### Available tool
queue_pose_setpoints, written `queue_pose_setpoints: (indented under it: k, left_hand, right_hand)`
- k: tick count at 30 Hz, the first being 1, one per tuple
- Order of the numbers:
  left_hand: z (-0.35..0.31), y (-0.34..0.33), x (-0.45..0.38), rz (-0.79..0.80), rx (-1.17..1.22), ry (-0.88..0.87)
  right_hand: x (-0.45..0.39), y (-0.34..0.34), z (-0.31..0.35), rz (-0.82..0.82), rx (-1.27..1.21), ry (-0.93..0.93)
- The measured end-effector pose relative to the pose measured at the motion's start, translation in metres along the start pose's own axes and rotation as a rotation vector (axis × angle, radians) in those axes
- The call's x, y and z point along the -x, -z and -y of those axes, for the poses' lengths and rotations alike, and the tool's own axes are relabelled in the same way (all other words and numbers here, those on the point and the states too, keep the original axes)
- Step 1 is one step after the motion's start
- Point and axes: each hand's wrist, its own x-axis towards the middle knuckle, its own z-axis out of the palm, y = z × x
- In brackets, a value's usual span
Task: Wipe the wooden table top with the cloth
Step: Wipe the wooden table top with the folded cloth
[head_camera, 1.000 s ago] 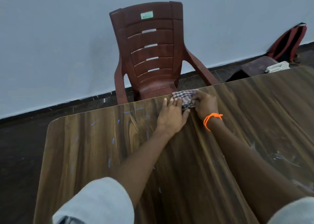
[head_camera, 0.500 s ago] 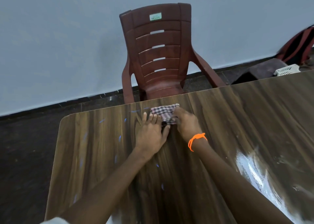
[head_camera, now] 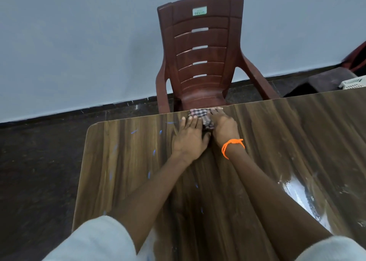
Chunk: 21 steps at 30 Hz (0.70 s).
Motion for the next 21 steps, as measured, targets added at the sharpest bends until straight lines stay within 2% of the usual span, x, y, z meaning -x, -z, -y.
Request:
queue_pose_setpoints:
  k: [7,11,16,21]
  left_hand:
    - [0.018,-0.013,0.084,-0.071,0.078,0.014]
    - [-0.009,-0.021,0.122,-0.012,0.073,-0.017]
    - [-0.043,-0.014,0.11,0.05,0.049,-0.055]
    - [-0.026,-0.003,0.086,0.038,0.02,-0.013]
  right_hand:
    - [0.066,-0.021,0.022,0.042,-0.067,0.122]
    - [0.123,-0.008,0.012,-0.027,-0.117,0.108]
    - [0.143,0.011,-0.009,-0.055,-0.113,0.022]
    - [0.105,0.005,0.011,-0.042,-0.115,-0.017]
